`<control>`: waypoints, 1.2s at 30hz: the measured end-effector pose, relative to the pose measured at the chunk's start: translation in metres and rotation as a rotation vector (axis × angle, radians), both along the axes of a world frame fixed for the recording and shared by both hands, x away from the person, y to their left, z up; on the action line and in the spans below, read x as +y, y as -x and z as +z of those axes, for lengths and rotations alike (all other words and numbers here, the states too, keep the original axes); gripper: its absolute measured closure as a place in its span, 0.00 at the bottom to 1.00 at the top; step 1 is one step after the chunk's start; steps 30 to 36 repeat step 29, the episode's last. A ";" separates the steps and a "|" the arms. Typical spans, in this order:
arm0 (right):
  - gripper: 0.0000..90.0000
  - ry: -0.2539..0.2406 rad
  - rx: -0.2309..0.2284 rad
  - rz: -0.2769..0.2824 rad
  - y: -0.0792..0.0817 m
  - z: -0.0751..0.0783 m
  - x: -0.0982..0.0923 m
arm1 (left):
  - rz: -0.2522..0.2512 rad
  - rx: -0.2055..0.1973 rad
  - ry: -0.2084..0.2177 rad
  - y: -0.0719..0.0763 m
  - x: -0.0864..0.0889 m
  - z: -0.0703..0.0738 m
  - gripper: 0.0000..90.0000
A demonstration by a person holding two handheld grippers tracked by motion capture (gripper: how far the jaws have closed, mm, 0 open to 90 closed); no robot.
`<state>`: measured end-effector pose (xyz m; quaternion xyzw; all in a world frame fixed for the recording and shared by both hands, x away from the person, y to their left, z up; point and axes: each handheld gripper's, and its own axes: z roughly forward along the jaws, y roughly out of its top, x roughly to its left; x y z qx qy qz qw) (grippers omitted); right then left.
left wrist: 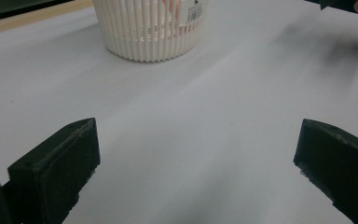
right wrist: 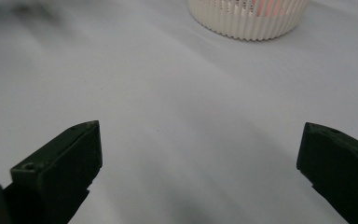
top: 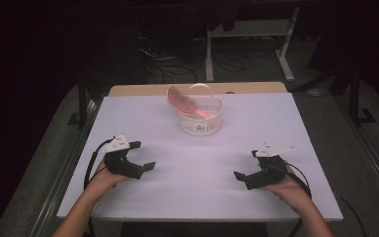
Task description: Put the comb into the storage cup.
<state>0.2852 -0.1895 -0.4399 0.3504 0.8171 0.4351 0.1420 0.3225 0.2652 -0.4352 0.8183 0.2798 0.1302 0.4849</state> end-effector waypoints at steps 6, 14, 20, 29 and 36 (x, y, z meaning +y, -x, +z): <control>0.00 -0.005 0.002 -0.003 0.000 -0.001 -0.001 | -0.010 0.002 -0.002 0.008 0.003 -0.006 0.00; 0.00 -0.004 0.007 -0.002 0.000 -0.004 -0.002 | -0.015 0.014 -0.019 0.015 0.008 -0.013 0.00; 0.00 -0.002 0.011 -0.004 0.000 -0.006 -0.003 | -0.018 0.015 -0.020 0.015 0.009 -0.013 0.00; 0.00 -0.005 0.015 -0.010 0.000 -0.009 -0.005 | -0.025 0.015 -0.066 0.014 0.009 -0.014 0.00; 0.00 -0.005 0.015 -0.010 0.000 -0.009 -0.005 | -0.025 0.015 -0.066 0.014 0.009 -0.014 0.00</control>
